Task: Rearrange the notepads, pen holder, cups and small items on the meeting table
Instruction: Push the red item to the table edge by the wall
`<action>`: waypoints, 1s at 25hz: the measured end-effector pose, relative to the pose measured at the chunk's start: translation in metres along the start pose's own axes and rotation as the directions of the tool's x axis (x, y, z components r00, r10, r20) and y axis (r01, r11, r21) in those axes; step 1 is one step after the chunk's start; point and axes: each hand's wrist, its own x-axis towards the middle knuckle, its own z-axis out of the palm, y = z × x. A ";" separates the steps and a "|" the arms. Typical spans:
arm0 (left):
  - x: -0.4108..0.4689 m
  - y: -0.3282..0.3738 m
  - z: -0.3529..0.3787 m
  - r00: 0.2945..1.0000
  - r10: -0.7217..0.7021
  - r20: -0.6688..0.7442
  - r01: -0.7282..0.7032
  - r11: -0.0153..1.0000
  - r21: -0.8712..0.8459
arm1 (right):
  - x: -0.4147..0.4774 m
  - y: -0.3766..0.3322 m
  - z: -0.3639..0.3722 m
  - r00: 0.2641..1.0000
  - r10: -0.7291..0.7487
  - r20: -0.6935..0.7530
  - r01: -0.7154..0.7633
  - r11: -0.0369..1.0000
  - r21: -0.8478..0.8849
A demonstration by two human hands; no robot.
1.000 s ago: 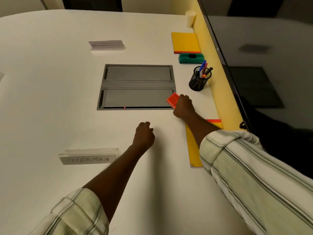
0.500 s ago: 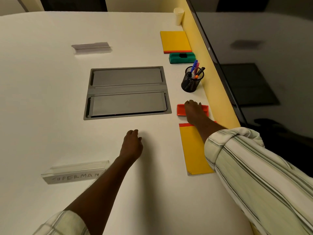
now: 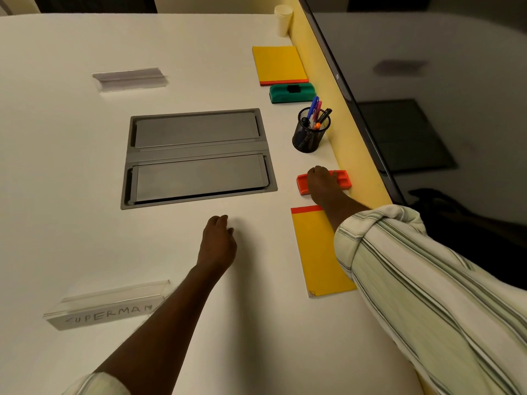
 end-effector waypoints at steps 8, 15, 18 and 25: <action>-0.004 -0.002 0.000 1.000 -0.018 0.012 0.018 1.000 -0.007 | -0.002 -0.002 0.007 0.999 0.034 -0.038 -0.034 0.999 0.015; -0.023 0.014 -0.018 1.000 -0.002 0.002 0.002 1.000 0.005 | -0.027 -0.033 -0.006 0.977 -0.026 -0.209 0.025 1.000 -0.007; -0.038 0.022 -0.032 0.999 0.040 -0.027 -0.039 0.999 0.028 | -0.050 -0.052 -0.016 0.967 -0.025 -0.253 0.038 0.998 0.048; -0.092 0.036 -0.062 0.988 0.092 -0.123 -0.088 0.996 0.032 | -0.126 -0.086 -0.041 0.917 0.003 -0.398 0.044 0.993 0.108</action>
